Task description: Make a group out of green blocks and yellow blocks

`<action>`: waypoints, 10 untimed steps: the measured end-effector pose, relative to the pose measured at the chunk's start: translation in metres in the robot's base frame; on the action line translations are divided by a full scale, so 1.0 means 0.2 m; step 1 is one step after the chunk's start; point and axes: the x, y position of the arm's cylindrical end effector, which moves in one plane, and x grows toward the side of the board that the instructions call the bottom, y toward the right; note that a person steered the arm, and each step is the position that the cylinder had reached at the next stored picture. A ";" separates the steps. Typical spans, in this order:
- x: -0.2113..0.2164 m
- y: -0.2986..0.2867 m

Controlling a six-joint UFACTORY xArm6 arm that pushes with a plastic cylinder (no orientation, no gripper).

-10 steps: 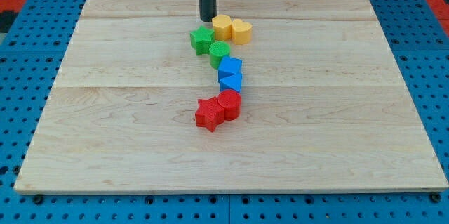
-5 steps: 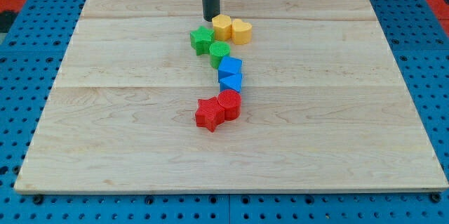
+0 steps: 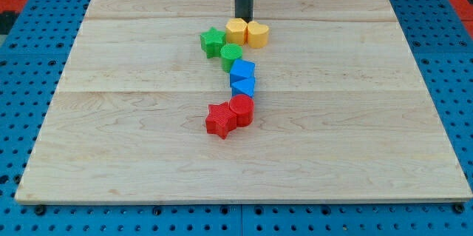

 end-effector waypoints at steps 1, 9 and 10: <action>-0.01 -0.02; 0.37 0.25; 0.47 0.50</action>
